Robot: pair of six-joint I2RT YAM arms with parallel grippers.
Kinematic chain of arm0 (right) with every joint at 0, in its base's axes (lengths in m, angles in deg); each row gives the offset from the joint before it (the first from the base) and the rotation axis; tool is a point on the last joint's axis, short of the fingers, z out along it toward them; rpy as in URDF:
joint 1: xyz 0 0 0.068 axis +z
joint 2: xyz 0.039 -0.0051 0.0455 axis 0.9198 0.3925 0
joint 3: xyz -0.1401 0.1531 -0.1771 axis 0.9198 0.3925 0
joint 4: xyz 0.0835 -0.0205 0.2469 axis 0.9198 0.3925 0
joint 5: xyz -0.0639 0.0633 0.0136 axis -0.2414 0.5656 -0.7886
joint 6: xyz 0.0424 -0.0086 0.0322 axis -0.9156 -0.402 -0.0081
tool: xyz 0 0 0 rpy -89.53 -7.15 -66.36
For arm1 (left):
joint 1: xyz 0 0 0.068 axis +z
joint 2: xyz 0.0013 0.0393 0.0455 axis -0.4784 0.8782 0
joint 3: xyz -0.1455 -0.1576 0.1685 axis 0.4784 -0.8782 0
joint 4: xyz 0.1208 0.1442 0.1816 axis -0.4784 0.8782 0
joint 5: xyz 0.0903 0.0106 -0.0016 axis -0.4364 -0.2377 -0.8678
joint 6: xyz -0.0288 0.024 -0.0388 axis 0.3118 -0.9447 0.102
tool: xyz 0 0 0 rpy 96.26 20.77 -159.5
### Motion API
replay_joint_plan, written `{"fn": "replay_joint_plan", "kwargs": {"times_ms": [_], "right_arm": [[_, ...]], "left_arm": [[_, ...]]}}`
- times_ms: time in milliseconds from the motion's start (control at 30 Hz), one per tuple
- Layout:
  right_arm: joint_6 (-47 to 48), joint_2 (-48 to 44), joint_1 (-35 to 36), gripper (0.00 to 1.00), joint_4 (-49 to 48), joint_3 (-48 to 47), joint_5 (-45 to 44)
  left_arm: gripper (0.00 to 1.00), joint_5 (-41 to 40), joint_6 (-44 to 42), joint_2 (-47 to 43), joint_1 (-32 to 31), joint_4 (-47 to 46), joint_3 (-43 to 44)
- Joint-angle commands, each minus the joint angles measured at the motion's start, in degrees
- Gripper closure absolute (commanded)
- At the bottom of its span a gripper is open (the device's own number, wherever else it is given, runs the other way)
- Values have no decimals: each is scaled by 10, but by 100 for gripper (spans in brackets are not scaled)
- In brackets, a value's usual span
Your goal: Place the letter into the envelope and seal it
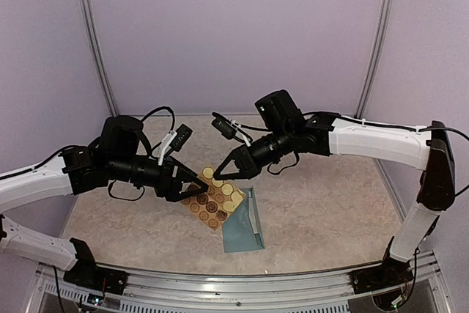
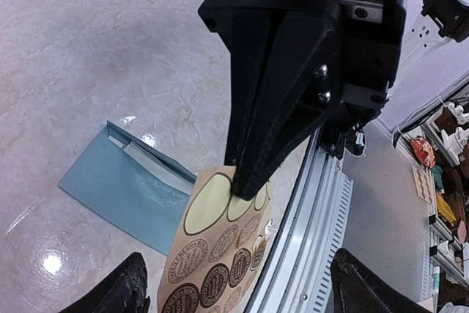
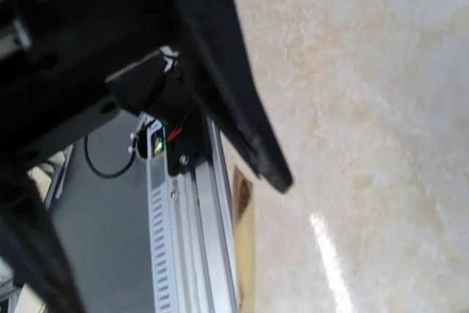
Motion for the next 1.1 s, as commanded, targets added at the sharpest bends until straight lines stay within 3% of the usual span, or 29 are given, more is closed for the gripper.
{"fn": "replay_joint_plan", "kwargs": {"times_ms": [0,200,467,733,833,967,1067], "right_arm": [[15,-26,-2,100,16,11,19],[11,-28,-1,100,6,11,37],[8,-34,-2,100,0,12,51],[4,-47,-2,100,-4,20,30],[-5,-63,-9,99,-13,35,7],[-36,-98,-25,64,-69,89,7],[-48,-117,-27,54,-101,121,22]], "left_arm": [[20,9,-22,16,-11,16,15],[31,16,-22,32,-30,14,15],[59,38,-7,42,-37,-21,2],[98,63,16,42,-40,-62,-18],[100,61,30,31,-40,-86,-28],[100,59,68,-1,-40,-151,-53],[100,52,84,-23,-40,-181,-59]]}}
